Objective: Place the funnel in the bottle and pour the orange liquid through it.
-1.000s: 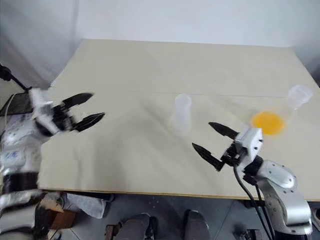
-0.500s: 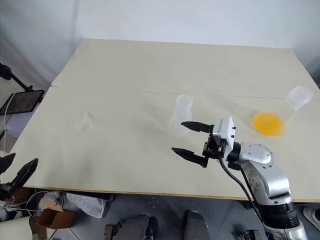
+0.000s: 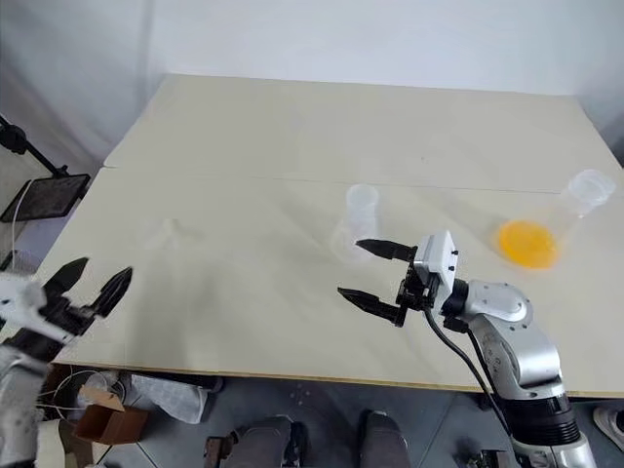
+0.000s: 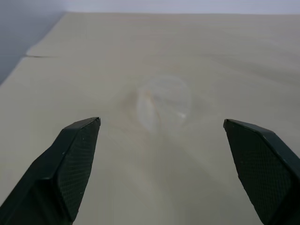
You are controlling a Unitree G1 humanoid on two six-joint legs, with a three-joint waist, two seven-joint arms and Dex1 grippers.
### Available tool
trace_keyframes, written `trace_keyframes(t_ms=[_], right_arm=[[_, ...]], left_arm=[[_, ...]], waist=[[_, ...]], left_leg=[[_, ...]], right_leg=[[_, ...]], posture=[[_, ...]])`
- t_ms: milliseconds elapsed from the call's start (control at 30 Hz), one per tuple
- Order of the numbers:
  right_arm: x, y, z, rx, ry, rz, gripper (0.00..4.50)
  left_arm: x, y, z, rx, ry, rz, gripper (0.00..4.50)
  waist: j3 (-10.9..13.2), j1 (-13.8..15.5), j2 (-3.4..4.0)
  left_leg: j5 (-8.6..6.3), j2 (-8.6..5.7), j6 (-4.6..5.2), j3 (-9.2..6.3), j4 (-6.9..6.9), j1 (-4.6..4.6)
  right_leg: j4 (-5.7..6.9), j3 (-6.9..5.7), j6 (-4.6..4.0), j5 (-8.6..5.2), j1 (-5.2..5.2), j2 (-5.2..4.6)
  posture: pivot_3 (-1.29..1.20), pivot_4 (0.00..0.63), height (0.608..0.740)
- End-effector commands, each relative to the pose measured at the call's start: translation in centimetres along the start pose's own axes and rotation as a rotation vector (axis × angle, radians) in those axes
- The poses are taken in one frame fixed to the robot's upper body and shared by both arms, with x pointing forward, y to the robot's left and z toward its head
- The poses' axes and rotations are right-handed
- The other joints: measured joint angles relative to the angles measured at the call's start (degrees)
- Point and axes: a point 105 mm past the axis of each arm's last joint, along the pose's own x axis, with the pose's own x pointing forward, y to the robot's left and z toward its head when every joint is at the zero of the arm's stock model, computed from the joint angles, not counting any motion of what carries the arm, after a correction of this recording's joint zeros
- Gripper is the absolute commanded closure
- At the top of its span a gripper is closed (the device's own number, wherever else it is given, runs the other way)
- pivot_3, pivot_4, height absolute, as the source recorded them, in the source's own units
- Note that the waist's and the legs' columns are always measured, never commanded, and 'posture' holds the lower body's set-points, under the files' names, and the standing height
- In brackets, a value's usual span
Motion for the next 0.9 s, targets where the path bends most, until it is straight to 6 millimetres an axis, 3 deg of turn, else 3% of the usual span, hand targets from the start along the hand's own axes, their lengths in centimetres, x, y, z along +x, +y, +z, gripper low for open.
trace_keyframes(t_ms=[33,500,700,867,900], right_arm=[[-0.4,-0.1,1.1,-0.05,-0.027,-0.031,0.0],[-0.8,0.2,1.4,-0.057,-0.035,-0.092,0.0],[-0.9,0.2,1.5,-0.058,-0.039,-0.112,0.0],[-0.9,0.4,1.5,-0.055,-0.042,-0.129,0.0],[-0.9,0.4,1.4,-0.054,-0.042,-0.131,0.0]], left_arm=[[1.5,-1.4,0.2,0.009,0.008,-0.025,0.03],[8.2,-1.8,-1.3,-0.006,0.036,-0.035,0.03],[9.9,-2.2,-1.5,-0.007,0.054,-0.053,0.03],[9.8,-2.1,-1.4,0.002,0.044,-0.06,1.22],[9.6,-2.2,-1.4,0.002,0.042,-0.064,1.22]], waist=[[0.0,-0.38,0.0],[0.0,0.32,0.0],[0.0,0.34,-0.02],[0.0,0.24,-0.02],[0.0,0.27,-0.02]], left_leg=[[0.0,0.0,0.0,0.0,-0.02,0.0],[0.01,0.01,0.0,0.06,0.06,0.02],[0.02,-0.02,0.02,0.05,0.07,0.01],[0.02,0.0,0.02,0.06,0.05,0.02],[0.02,0.0,0.02,0.06,0.05,0.01]], right_leg=[[0.02,0.01,0.0,0.0,-0.01,0.01],[0.11,-0.17,0.0,0.0,-0.02,0.11],[0.13,-0.32,0.01,0.0,-0.02,0.11],[0.13,-0.36,0.01,0.0,-0.03,0.13],[0.13,-0.37,0.01,0.0,-0.03,0.13]], posture=[[0.0,0.15,0.74],[0.0,0.15,0.74],[0.0,0.15,0.74],[0.0,0.15,0.74],[0.0,0.15,0.74]])
